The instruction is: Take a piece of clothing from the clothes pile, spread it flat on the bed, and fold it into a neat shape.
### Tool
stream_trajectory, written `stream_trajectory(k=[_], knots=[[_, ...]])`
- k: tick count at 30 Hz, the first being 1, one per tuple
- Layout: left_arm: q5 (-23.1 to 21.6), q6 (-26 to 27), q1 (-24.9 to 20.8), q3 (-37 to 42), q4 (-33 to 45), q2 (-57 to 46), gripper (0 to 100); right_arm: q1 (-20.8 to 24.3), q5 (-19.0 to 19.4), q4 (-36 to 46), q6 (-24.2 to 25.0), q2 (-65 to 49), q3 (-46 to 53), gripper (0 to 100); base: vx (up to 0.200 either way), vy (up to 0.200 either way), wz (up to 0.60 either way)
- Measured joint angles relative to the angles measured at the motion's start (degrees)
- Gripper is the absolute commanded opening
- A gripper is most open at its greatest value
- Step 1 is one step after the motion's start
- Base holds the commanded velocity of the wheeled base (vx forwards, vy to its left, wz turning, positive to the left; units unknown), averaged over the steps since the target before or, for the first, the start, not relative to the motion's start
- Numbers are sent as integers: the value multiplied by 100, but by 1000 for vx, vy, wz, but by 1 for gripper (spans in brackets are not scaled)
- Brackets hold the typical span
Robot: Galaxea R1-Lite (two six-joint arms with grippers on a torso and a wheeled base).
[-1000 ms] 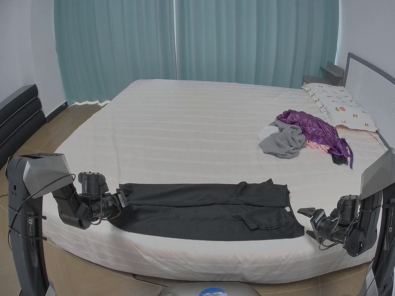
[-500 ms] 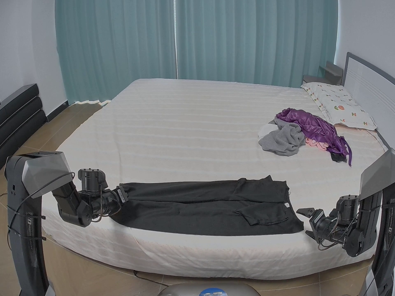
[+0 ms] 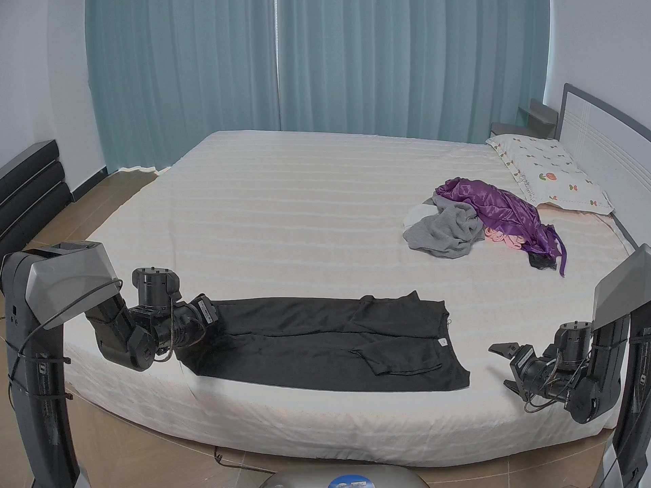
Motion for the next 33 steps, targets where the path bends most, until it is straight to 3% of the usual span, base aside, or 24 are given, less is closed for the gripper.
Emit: stream_trajectory(k=[15,33], knots=[[169,-299,-347,-26,99,-358,0,0,-2,2,2,0,-10,100,0,-200,0],[196,-296,-1152,-538,1213,-717,0,6,-9,0,-6,0,9,100,0,-200,0]])
